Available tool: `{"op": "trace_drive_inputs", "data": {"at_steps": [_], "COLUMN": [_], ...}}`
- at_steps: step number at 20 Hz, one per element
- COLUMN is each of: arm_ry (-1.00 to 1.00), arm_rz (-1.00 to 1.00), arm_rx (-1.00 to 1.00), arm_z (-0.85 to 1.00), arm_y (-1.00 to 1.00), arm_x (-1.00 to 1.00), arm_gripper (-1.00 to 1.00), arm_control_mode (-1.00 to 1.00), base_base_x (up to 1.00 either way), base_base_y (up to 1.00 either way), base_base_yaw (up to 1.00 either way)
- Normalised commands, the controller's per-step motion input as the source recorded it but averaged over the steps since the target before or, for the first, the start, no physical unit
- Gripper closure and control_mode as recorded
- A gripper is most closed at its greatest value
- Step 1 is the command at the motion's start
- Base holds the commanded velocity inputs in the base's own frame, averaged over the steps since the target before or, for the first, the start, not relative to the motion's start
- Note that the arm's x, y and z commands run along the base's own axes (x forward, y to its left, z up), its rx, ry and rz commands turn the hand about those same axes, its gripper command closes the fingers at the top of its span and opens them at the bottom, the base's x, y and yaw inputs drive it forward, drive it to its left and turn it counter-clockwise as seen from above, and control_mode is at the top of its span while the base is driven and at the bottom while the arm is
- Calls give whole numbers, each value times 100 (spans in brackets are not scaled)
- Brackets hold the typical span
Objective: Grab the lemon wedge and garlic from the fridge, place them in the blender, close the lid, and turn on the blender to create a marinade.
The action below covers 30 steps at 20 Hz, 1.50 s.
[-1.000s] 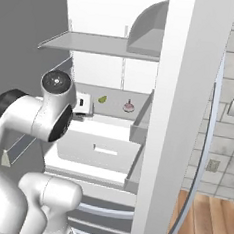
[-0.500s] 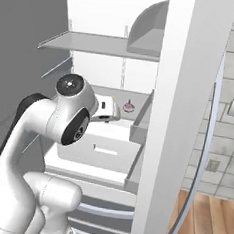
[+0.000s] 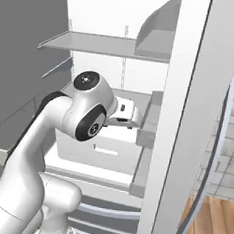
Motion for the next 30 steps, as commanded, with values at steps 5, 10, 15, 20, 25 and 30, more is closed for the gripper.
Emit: {"op": "trace_drive_inputs", "data": {"at_steps": [5,10,15,20,25,30], "arm_ry": [1,-1,-6,0,0,0], "arm_rz": [-23,-9,0,2,8,14], "arm_rx": [0,0,0,2,3,4], "arm_z": [0,7,12,-17,-43,-29], "arm_y": [-78,-12,55,39,17,1], "arm_x": [1,0,12,79,86,70], "arm_gripper": [-100,-100,-100,-100,-100,-100], "arm_control_mode": [-100,-100,-100,-100,-100,-100], "base_base_x": [0,0,0,0,0,0], "base_base_y": [0,0,0,0,0,0], "base_base_yaw": [0,0,0,0,0,0]}}
